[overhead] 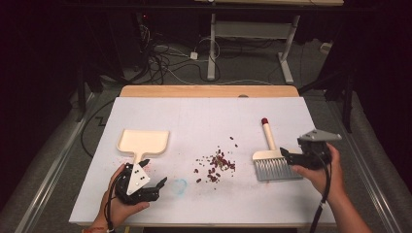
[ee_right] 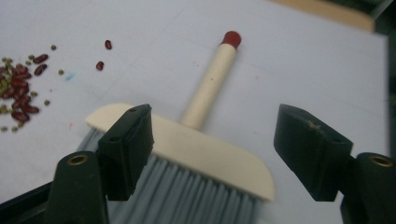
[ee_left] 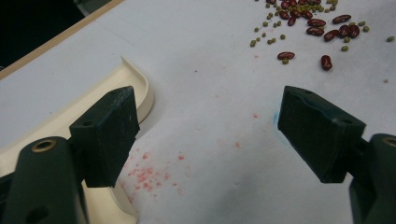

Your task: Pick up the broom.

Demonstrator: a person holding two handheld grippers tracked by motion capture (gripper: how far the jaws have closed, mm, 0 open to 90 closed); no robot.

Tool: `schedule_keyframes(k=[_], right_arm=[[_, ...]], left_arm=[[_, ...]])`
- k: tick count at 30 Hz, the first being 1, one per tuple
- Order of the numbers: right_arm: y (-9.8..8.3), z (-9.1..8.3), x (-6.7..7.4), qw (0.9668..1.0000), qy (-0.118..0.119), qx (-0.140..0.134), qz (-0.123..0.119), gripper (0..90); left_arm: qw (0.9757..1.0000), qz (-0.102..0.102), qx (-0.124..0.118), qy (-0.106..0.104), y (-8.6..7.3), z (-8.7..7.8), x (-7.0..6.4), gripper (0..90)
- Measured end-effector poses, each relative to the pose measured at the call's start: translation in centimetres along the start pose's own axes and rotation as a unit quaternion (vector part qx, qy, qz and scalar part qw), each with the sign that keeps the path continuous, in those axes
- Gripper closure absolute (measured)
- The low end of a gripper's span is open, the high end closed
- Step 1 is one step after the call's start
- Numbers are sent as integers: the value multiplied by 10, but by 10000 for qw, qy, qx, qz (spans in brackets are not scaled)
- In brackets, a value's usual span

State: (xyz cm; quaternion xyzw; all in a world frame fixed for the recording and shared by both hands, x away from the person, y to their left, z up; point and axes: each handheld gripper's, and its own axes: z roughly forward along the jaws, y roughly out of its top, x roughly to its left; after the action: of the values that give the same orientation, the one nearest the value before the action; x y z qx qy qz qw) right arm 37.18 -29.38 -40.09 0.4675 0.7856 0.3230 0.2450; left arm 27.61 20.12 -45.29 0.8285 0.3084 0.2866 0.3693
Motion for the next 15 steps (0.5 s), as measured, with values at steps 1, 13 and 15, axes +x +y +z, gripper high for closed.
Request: schedule_keyframes(k=[1,13,15], right_arm=[[13,16,-6,9996,16,252,113,307],[41,107,-7,9873,-146,1504,500,441],[38,115,-7,9848,-151,1628,584,456]], left_arm=[[10000,5,0,-13,0,0,0,197],[10000,40,57,-59,0,1,-2,197],[9999,34,85,-57,-1,1,-1,197]])
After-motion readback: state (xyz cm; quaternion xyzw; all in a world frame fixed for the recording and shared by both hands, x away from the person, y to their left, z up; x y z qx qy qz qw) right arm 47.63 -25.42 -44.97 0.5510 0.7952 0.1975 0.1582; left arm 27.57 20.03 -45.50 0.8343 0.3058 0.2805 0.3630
